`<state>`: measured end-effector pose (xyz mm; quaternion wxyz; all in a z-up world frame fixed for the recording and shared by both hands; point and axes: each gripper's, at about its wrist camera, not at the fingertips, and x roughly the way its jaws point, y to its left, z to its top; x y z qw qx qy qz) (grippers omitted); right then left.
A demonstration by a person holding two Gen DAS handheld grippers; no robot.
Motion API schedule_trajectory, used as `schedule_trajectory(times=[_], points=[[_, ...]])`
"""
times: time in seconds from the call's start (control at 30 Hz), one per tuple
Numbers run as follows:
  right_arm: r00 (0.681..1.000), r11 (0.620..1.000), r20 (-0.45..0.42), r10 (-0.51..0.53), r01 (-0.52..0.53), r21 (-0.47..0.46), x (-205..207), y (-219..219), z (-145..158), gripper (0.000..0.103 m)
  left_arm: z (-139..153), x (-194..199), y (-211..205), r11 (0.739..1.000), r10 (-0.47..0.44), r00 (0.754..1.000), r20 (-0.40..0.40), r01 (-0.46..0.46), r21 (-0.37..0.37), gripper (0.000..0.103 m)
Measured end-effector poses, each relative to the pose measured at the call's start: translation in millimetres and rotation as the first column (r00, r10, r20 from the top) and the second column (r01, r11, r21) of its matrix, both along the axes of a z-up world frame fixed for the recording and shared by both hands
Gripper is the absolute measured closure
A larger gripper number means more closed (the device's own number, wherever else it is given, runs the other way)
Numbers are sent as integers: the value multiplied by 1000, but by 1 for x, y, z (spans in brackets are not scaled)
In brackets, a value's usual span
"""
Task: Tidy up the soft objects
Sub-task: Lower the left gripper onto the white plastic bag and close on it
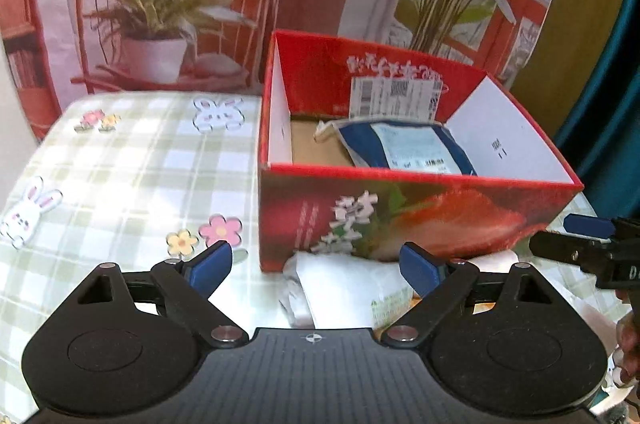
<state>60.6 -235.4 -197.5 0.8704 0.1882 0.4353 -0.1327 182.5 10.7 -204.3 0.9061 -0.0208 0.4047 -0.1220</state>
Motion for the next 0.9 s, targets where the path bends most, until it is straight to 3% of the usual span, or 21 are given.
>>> schedule_trajectory(times=[0.17,0.3,0.57,0.73,0.9], points=[[999,999,-38,-35,34,-36,-1,-8,-9,0,-14,8,5,999,16,998,-55,-18,-39,18],[998,999,-47,-40,40,-1,-4,-17,-18,2,-25,11,8,997,14,995,-95,-21,-77,26],[995,998,-99,-14,20,54,-2,-19,-37,28,-41,15,9,991,-4,988,-153,-17,-135,34],[993,995,-113,-17,28,95,-2,-22,-48,37,-52,18,10,984,-15,982,-191,-20,-178,45],[994,991,-114,-5,20,130,-2,-24,-55,48,-58,20,13,976,-16,978,-206,-29,-214,48]])
